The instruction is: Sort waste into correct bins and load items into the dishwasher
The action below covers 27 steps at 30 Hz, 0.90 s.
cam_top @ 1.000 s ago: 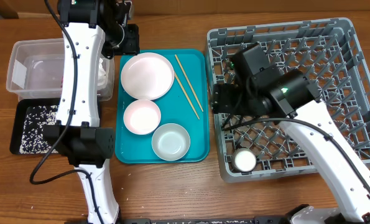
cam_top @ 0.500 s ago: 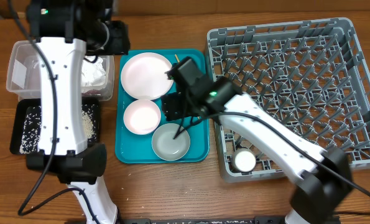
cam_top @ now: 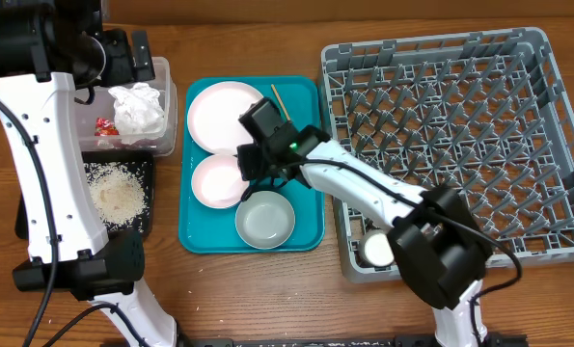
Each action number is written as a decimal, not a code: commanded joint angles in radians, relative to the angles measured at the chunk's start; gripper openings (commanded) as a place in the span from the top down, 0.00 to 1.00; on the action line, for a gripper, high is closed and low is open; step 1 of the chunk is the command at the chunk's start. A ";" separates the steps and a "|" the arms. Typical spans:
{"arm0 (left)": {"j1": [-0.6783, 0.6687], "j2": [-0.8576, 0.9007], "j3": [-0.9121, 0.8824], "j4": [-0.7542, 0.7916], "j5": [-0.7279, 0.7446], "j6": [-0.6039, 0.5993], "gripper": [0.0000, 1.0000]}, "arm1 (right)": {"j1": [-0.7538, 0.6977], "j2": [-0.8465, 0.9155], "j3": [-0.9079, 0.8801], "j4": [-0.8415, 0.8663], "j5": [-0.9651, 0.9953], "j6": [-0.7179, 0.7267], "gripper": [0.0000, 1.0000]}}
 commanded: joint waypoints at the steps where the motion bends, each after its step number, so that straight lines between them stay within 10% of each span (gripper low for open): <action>1: -0.005 -0.018 0.022 0.002 -0.014 -0.006 0.00 | 0.006 0.042 0.014 0.015 0.004 0.031 0.55; 6: -0.005 -0.018 0.022 0.001 -0.014 -0.006 0.00 | 0.006 0.084 0.014 0.029 -0.045 0.030 0.60; 12: -0.005 -0.018 0.022 0.001 -0.014 -0.006 0.00 | 0.003 0.082 0.018 0.048 -0.037 0.030 0.96; 27: -0.007 -0.018 0.022 0.002 -0.014 -0.006 0.00 | -0.048 -0.217 0.264 -0.315 0.229 -0.030 0.96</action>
